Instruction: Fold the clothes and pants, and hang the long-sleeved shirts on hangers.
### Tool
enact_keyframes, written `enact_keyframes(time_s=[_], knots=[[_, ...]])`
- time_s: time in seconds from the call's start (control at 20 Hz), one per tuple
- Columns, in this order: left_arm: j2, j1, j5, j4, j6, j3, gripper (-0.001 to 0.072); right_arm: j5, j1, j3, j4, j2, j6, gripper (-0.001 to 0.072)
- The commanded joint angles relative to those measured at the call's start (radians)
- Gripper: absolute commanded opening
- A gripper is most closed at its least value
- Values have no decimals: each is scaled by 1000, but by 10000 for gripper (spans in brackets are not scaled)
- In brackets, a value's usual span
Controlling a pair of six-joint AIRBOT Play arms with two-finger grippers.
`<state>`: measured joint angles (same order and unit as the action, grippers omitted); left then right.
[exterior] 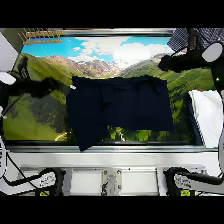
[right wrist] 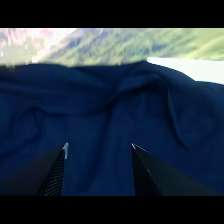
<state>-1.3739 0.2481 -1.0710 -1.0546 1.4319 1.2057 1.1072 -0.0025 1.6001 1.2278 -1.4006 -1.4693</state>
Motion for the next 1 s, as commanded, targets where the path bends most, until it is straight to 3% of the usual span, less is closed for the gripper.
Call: enact_keyframes(time_s=[0.0, 0.3, 0.4, 0.95], knots=[[35, 51, -19, 0, -31, -270, 630, 63, 7, -173, 2, 149, 30, 436], [36, 63, 117, 88, -60, -480, 613, 50, 8, -387, -5, 289, 29, 435], [36, 59, 151, 162, -100, -497, 612, 49, 8, -398, -34, 290, 26, 436], [35, -129, 267, 165, -68, -499, 612, 65, 8, -399, -72, 289, 26, 436]])
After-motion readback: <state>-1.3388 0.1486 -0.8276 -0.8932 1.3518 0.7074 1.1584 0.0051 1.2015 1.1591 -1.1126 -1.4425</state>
